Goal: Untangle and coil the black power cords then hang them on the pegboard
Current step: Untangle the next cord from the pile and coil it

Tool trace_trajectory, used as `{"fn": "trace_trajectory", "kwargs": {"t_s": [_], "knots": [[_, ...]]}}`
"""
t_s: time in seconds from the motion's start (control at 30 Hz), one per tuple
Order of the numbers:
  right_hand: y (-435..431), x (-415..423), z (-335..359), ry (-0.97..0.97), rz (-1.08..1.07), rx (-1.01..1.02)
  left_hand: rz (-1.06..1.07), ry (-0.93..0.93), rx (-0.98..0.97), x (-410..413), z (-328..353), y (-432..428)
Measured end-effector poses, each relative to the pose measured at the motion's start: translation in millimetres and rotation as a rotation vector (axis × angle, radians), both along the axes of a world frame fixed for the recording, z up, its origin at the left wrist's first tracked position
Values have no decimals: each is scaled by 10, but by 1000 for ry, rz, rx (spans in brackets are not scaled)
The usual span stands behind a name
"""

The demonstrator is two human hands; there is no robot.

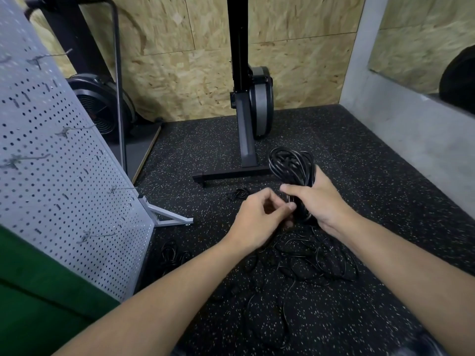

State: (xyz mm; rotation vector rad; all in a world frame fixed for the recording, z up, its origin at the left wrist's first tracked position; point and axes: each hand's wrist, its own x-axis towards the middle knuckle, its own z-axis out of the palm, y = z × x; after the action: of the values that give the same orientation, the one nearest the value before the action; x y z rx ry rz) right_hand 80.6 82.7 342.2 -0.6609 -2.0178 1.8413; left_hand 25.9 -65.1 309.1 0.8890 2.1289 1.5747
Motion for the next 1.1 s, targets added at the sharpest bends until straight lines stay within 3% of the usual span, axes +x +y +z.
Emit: {"fn": "trace_trajectory", "kwargs": {"t_s": [0.13,0.27,0.37,0.43,0.5,0.6,0.77,0.9,1.1], "knots": [[92,4,41,70,17,-102,-140,-24,-94,-61,-62,-10],[241,40,94,131,11,-204,-310,128,-493,-233,-211,-175],[335,48,100,131,-12,-248,-330,217,-600,-295,-280,-276],[385,48,75,51,-44,-94,-284,247,-591,-354,-244,-311],[434,77,64,-117,-33,217,-208,277,-533,-441,-198,-323],[456,112,12,-326,69,512,-167,201,-391,-484,-24,-320],[512,101,-54,-403,54,546,-379,79,-276,-372,303,-306],[524,102,-67,-407,57,566,-327,126,-164,-350,328,-289],[387,96,-34,-320,214,497,-225,253,-215,-323,206,-258]]}}
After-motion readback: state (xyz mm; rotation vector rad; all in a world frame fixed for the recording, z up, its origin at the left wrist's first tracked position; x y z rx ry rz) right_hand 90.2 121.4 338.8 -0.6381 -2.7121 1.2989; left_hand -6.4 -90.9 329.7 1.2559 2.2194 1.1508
